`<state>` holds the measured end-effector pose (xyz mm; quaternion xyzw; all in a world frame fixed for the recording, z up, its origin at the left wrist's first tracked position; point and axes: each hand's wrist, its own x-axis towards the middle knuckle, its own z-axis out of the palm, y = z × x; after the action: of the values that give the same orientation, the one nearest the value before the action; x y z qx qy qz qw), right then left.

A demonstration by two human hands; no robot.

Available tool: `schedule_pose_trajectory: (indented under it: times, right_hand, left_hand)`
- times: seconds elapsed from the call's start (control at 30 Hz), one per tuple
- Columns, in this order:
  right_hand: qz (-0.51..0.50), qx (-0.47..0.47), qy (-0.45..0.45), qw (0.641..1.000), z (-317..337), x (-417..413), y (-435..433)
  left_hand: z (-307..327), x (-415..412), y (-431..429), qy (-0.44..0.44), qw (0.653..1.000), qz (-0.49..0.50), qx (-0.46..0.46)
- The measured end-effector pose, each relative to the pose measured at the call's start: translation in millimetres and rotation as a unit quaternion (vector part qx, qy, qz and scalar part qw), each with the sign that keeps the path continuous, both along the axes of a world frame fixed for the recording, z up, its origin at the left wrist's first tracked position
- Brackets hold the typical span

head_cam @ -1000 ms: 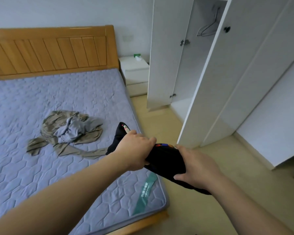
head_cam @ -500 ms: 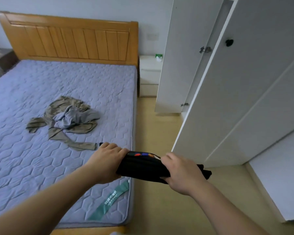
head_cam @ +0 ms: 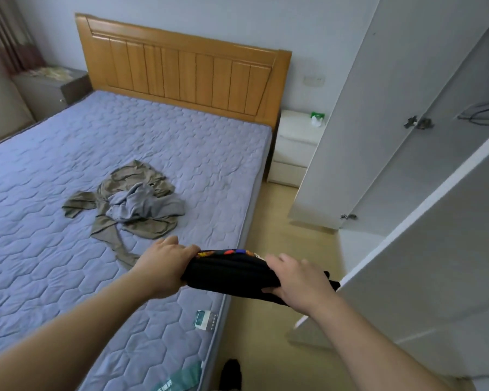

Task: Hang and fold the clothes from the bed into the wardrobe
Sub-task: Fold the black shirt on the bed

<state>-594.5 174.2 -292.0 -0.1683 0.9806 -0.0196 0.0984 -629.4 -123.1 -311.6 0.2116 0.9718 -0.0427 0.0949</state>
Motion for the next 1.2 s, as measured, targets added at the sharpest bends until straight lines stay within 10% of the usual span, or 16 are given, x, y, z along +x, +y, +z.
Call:
schedule_pose_trajectory:
  times: [0.63,1.2]
  right_hand:
    - [-0.035,-0.037,-0.108,0.993,-49,-367,87]
    - [-0.132,-0.035,0.277,0.951,108,-523,334]
  left_hand:
    - [32,-276,104,-0.014,0.999,0.016,-0.049]
    - [170,-549,287,0.225,0.956,-0.143,0.123]
